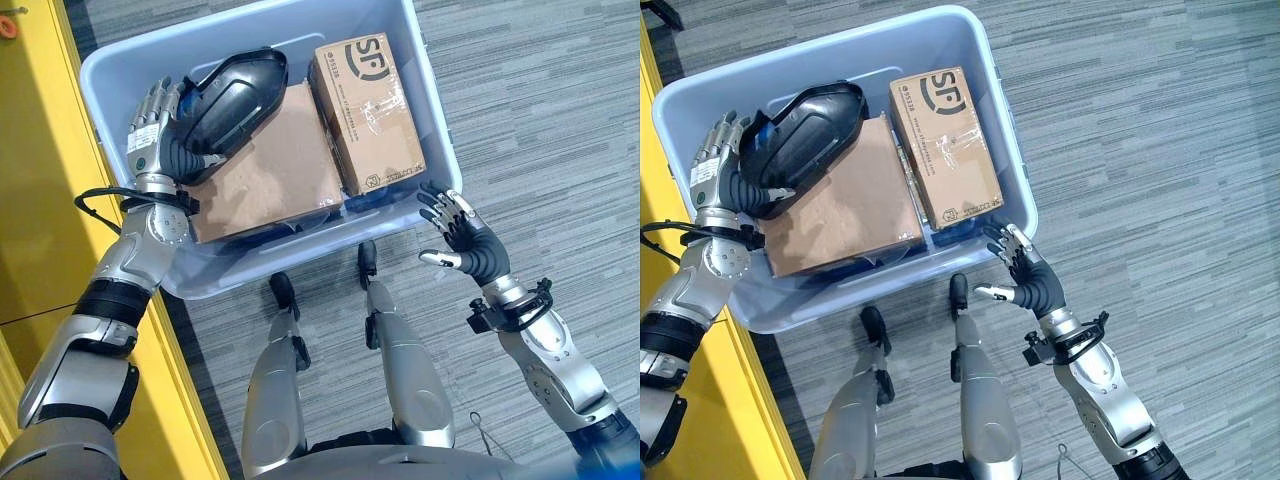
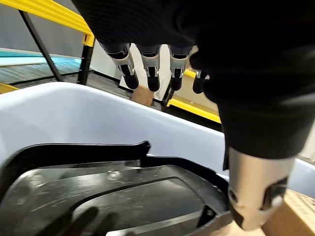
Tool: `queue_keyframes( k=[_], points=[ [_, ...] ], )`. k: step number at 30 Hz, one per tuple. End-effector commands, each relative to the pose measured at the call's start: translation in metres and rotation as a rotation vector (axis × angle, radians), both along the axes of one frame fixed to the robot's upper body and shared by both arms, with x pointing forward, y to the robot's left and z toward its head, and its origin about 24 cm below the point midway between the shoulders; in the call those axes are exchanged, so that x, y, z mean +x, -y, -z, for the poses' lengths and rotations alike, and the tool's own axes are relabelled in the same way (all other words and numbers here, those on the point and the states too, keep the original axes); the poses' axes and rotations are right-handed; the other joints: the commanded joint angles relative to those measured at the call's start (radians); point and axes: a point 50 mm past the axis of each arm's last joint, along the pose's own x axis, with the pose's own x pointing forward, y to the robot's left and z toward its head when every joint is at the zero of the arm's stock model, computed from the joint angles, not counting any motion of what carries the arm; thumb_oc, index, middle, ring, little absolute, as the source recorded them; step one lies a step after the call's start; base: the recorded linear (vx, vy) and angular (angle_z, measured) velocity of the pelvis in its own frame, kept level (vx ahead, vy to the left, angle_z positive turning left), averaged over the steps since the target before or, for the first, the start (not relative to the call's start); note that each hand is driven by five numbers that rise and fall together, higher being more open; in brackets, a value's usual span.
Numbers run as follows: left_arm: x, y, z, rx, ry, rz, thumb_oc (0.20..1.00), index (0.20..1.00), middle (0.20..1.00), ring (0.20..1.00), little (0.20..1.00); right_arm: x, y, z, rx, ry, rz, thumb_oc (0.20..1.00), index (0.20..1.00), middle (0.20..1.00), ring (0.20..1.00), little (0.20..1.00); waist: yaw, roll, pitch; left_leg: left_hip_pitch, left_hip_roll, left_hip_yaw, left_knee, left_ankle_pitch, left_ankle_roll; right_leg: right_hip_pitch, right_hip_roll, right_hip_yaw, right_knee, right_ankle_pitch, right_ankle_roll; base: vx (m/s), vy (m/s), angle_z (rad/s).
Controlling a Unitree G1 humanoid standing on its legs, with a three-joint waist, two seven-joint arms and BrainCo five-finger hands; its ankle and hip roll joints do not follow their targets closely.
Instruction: Move parts from the plastic box to the shelf.
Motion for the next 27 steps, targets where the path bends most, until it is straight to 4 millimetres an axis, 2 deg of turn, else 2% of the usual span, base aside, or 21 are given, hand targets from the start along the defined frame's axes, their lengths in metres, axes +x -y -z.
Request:
queue_keyframes(
  k=[1,10,19,20,27],
  points=[
    [0.001,-0.018,-0.02,-0.011,0.035,-0.055,1.0,1.0,1.0,1.0,1.0,-0.012,0.009,-0.016,0.042,0.086,0.001,1.0,1.0,1.0,1.0,1.0,-0.006,-0.015,-0.035,-0.068,0.049,-0.028,0.119,0.005,-0.042,0.019,-0.073,0.011,0.142,-0.085,0.101,0.0,0.0,0.0],
    [0.016,-0.028,-0.028,-0.072,-0.007,-0.113,1.0,1.0,1.0,1.0,1.0,-0.014,0.009,-0.015,0.042,0.078,-0.011,1.0,1.0,1.0,1.0,1.0,-0.019,-0.02,-0.032,-0.093,0.05,-0.029,0.134,0.005,-0.041,-0.004,-0.07,0.016,0.15,-0.08,0.101,0.0,0.0,0.0],
    [0.024,-0.027,-0.047,-0.095,-0.014,-0.099,1.0,1.0,1.0,1.0,1.0,-0.016,0.011,-0.013,0.054,0.057,-0.009,1.0,1.0,1.0,1.0,1.0,-0.026,-0.019,-0.029,-0.122,0.048,-0.039,0.147,0.005,-0.039,-0.025,-0.069,0.017,0.156,-0.08,0.101,0.0,-0.001,0.02],
    [0.025,-0.031,-0.047,-0.117,-0.025,-0.112,1.0,1.0,1.0,1.0,1.0,-0.017,0.011,-0.012,0.059,0.051,-0.01,1.0,1.0,1.0,1.0,1.0,-0.028,-0.02,-0.029,-0.129,0.048,-0.04,0.151,0.005,-0.039,-0.03,-0.069,0.017,0.157,-0.079,0.101,0.0,0.0,0.0],
    [0.029,-0.03,-0.054,-0.145,-0.027,-0.102,1.0,1.0,1.0,1.0,1.0,-0.02,0.011,-0.008,0.066,0.035,-0.015,1.0,1.0,1.0,1.0,1.0,-0.032,-0.02,-0.032,-0.145,0.046,-0.042,0.16,0.002,-0.039,-0.038,-0.07,0.021,0.156,-0.077,0.103,0.0,0.0,0.0]
  ],
)
